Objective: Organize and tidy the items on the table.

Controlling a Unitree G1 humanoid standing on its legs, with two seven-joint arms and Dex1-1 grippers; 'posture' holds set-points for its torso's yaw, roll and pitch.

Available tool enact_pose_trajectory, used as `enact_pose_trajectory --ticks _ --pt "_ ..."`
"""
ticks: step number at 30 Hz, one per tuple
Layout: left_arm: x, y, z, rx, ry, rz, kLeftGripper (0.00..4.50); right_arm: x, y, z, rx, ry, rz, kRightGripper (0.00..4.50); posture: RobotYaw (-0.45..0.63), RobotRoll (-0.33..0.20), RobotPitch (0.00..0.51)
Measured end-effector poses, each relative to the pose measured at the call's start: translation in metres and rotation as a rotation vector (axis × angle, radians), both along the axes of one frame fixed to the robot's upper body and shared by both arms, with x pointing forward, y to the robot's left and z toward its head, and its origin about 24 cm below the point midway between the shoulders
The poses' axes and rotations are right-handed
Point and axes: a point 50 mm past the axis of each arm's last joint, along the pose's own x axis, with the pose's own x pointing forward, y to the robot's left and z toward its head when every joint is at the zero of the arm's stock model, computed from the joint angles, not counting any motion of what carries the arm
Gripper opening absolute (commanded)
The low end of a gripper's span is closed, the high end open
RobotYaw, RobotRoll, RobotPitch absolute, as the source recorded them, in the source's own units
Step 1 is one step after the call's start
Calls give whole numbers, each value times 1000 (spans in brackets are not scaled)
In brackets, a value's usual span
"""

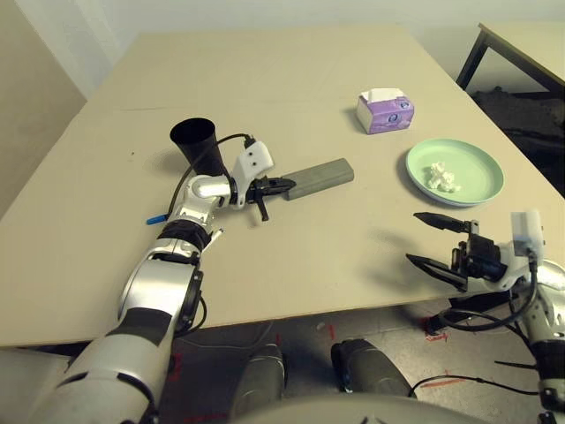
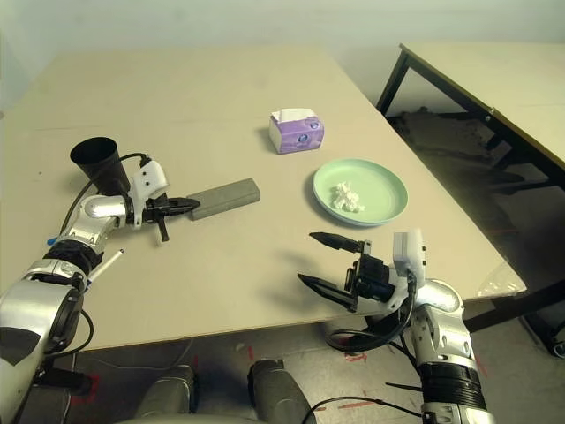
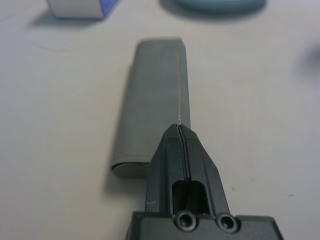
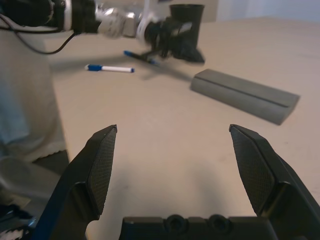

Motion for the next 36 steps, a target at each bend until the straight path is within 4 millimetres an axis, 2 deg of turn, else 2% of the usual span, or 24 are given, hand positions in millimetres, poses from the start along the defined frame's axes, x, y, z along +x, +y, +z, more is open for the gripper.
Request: enact_pose_trajectory --ticks 2,5,9,13,17,21,28,33,36 --pt "-9 17 8 -23 57 20 623 -1 2 -1 -5 2 20 4500 -134 0 91" --pt "-31 38 13 16 172 68 1577 -3 12 1 -16 -5 78 4500 -121 0 92" --pt "-57 58 27 186 273 136 2922 -2 30 4 -23 -4 172 4500 -102 0 90" --pt "-77 68 42 388 361 136 4392 1 46 10 -26 -6 253 4500 -93 0 87" --pt "-91 62 53 546 411 78 4454 5 60 14 -11 -12 293 4500 -98 0 85" --pt "-98 64 56 689 444 62 4454 5 63 13 0 -13 295 4500 -107 0 80" --pt "-105 68 47 831 524 54 4454 1 64 10 7 0 289 4500 -118 0 73" --pt "-103 77 39 835 561 110 4454 -3 62 7 4 11 281 4500 -120 0 73" --pt "-100 76 31 802 573 135 3856 -3 62 8 -3 12 283 4500 -118 0 74"
